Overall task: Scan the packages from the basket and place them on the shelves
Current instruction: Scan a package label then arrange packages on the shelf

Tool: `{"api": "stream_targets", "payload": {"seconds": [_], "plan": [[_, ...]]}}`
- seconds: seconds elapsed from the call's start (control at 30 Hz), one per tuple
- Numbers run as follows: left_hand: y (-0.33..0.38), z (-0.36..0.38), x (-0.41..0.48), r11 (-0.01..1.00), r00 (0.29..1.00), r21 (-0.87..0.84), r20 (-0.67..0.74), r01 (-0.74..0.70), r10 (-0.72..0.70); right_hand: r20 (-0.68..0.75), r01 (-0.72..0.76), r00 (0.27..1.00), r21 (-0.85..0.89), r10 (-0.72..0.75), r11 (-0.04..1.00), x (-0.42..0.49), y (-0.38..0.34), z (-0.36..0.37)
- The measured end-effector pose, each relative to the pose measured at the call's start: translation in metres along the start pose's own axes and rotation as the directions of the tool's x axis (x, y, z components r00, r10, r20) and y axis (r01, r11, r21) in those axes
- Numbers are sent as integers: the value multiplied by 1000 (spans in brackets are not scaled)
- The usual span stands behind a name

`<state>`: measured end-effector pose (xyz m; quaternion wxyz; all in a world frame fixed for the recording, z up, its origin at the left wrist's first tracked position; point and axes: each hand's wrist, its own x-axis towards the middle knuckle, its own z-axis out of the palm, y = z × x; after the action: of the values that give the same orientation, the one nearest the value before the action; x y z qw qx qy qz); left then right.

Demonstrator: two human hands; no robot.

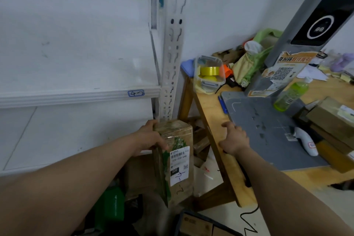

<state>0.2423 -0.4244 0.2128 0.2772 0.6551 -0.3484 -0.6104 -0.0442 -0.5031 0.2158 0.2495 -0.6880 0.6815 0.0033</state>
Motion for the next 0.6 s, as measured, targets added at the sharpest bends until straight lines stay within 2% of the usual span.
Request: {"api": "stream_targets", "payload": {"seconds": [0.03, 0.1, 0.17, 0.23, 0.33, 0.5, 0.6], "plan": [[-3, -8, -8, 1000, 1000, -5, -7, -9, 9, 145, 38, 988, 139, -58, 990, -6, -16, -2], [-10, -27, -28, 1000, 1000, -14, -17, -24, 23, 423, -15, 892, 379, -159, 925, -20, -51, -1], [-20, -53, -53, 999, 999, -22, -18, -32, 32, 561, -80, 802, 444, -207, 893, -32, -89, 11], [-32, -87, -82, 999, 999, -16, -15, -40, 40, 602, -55, 744, 487, -289, 872, -47, -135, 30], [-59, -144, -134, 998, 997, -2, -38, -69, 69, 581, 108, 716, 456, -387, 883, -82, -215, 56], [-126, -251, -236, 996, 982, -42, -174, -78, 70, 627, 269, 611, 410, -483, 872, -153, -351, 119], [-176, -312, -302, 993, 970, -97, -237, -70, 45, 664, 379, 507, 402, -550, 834, -206, -430, 169]]}}
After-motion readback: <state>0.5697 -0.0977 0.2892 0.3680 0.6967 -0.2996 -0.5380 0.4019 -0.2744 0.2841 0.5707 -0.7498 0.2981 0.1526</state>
